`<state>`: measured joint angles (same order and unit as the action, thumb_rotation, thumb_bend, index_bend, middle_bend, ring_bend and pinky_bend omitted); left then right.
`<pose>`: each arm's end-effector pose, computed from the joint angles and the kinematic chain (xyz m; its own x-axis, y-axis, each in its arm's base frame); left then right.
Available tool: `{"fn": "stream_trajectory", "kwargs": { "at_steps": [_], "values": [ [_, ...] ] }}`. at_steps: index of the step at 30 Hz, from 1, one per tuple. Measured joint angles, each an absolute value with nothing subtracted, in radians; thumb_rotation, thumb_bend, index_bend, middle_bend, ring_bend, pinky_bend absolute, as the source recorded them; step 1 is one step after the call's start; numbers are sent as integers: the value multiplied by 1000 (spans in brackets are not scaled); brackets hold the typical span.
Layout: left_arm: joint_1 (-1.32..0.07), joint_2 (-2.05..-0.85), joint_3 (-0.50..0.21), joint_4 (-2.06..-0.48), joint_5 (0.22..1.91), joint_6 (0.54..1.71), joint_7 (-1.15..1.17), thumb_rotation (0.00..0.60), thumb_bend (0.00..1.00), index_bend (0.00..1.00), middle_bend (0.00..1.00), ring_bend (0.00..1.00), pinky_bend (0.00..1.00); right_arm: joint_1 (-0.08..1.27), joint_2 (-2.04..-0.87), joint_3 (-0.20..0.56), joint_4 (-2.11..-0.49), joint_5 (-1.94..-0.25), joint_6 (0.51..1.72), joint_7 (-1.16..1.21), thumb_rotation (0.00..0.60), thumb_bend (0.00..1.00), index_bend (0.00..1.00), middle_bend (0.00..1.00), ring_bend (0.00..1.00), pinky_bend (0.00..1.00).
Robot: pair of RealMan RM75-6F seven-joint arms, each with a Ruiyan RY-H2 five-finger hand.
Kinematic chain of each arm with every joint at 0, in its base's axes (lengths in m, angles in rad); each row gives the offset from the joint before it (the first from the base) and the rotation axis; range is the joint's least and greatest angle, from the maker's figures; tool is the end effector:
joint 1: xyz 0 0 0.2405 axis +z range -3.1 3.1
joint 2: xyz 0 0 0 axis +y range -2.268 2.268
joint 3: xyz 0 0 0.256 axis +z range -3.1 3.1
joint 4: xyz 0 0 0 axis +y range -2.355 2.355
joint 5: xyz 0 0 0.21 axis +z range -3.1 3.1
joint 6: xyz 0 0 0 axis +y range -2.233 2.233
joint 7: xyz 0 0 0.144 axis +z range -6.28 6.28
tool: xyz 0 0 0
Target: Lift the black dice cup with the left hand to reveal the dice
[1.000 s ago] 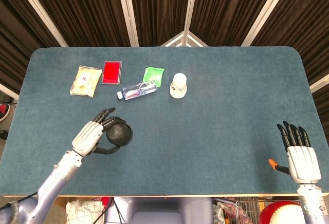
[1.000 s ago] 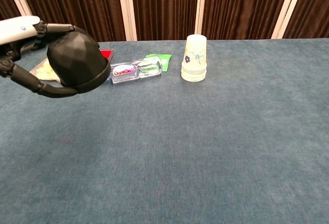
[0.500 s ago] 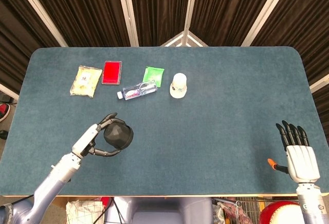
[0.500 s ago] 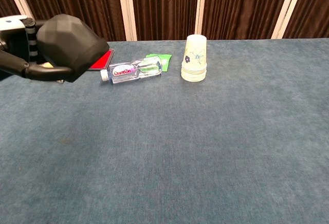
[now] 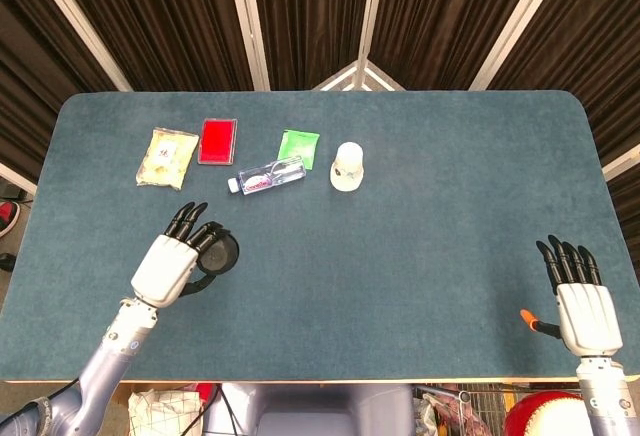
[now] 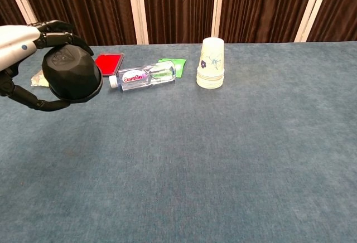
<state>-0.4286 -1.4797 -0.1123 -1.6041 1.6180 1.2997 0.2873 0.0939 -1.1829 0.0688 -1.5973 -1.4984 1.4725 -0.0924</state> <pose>-0.1688 0.2591 0.0323 0.3753 -0.0208 0.9267 0.8125 -0.4738 -0.3397 -0.3058 -0.1875 0.1409 0.4331 0.0050 0.9013 -0.9012 -0.0172 0.4331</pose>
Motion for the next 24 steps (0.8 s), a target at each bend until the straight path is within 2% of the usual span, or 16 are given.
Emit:
{"fn": "stream_trajectory", "kwargs": {
  "at_steps": [3,6,9,13,16,18,21,24],
  "values": [
    [-426,-1473,-111,-1643,1578,1275,223,600,453,488,383,0,0,93,-1183,69,-1596,-1499,1475,-89,600,150,42,24,30,11],
    [-430,-1441,-115,-1717,1505,1214,62,600,453,480,372,0,0,93,-1182,70,-1597,-1500,1478,-88,600,150,42,24,30,11],
    [-441,-1379,-126,-1801,1415,1107,-169,600,453,479,369,0,0,93,-1182,70,-1597,-1502,1478,-88,600,151,42,24,31,11],
    [-467,-1269,-151,-1890,1309,896,-512,600,453,480,372,0,0,94,-1183,69,-1598,-1501,1475,-92,600,150,42,24,31,10],
    [-482,-1196,-164,-1919,1279,739,-688,600,453,481,377,0,0,94,-1185,68,-1597,-1501,1475,-94,600,151,42,24,30,11],
    [-487,-1179,-166,-1921,1283,679,-747,600,453,483,381,0,0,94,-1186,68,-1597,-1501,1475,-95,600,151,42,24,31,11],
    [-486,-1180,-164,-1910,1305,660,-764,600,453,488,386,0,0,94,-1187,67,-1595,-1501,1474,-95,600,150,42,24,30,10],
    [-477,-1206,-161,-1880,1339,734,-681,600,453,485,388,0,0,94,-1187,68,-1595,-1501,1474,-93,600,150,42,24,30,11]
  ]
}}
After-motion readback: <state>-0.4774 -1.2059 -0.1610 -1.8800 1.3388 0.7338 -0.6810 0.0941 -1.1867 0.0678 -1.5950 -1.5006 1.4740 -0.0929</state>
